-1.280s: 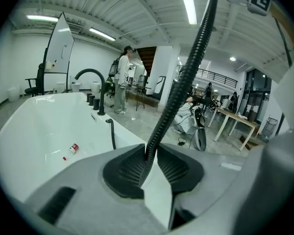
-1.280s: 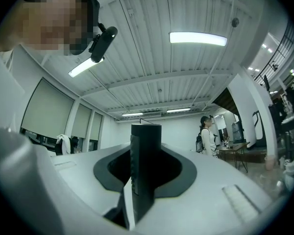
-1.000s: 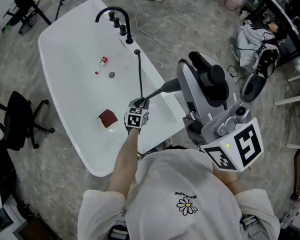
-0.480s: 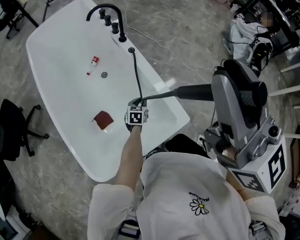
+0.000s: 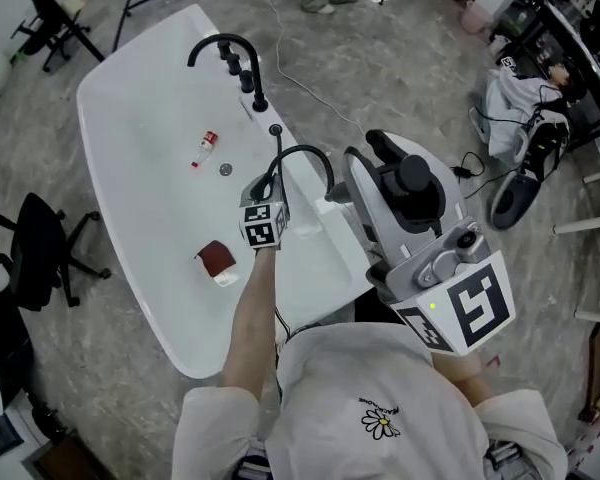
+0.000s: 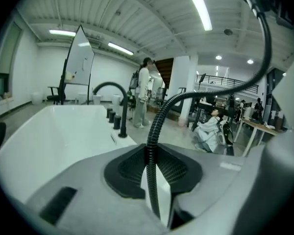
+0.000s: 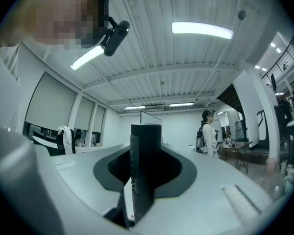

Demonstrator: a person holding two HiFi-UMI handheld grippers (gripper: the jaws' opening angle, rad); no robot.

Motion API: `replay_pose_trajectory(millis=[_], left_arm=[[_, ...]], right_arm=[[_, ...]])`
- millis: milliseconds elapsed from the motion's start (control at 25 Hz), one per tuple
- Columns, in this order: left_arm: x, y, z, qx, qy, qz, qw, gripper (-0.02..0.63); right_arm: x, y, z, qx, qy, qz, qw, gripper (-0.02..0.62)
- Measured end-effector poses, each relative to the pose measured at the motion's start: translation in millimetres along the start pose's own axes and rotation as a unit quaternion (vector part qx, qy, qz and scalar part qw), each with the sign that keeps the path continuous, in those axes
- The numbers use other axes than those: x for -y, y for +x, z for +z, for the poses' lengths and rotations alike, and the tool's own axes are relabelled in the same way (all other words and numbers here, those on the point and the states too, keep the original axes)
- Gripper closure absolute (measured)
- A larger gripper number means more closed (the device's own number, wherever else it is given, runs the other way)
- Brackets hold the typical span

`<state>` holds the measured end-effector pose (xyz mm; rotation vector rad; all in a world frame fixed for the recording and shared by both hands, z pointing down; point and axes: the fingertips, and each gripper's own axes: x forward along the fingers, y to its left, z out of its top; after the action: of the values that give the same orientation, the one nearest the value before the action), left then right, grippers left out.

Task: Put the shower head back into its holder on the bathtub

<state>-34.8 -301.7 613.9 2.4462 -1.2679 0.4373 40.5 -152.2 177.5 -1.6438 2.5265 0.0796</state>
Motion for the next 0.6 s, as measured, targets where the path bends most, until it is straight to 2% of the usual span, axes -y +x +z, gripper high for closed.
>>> replay_pose_trajectory(millis=[80,160,280,360,480,600], left_arm=[[-4.4,6.9,59.7,0.052,0.023,0.016,0.9983,0.545],[-2.9,8.9,127.9,0.112,0.057,0.025,0.9918,0.545],[9.1,1.7,228.3,0.203,0.108,0.025,0.9730,0.543],[20.8,-4.4,282.2,0.248,0.143,0.018,0.9581,0.545],[28.6,-9.2,340.3,0.293,0.173,0.012,0.9402,0.545],[25.4,-13.2,377.8,0.327,0.185,0.012,0.9265,0.545]], right_arm=[[22.0,5.3,-12.4,-0.010,0.025,0.008,1.000,0.495],[42.0,11.5,-24.4,-0.017,0.048,0.014,0.999,0.495],[60.0,23.8,-42.4,-0.027,0.077,0.021,0.996,0.495],[64.4,32.7,-50.1,-0.027,0.096,0.029,0.995,0.496],[66.9,49.0,-53.6,-0.018,0.104,0.036,0.994,0.497],[67.9,64.8,-50.5,-0.006,0.070,0.030,0.997,0.497]])
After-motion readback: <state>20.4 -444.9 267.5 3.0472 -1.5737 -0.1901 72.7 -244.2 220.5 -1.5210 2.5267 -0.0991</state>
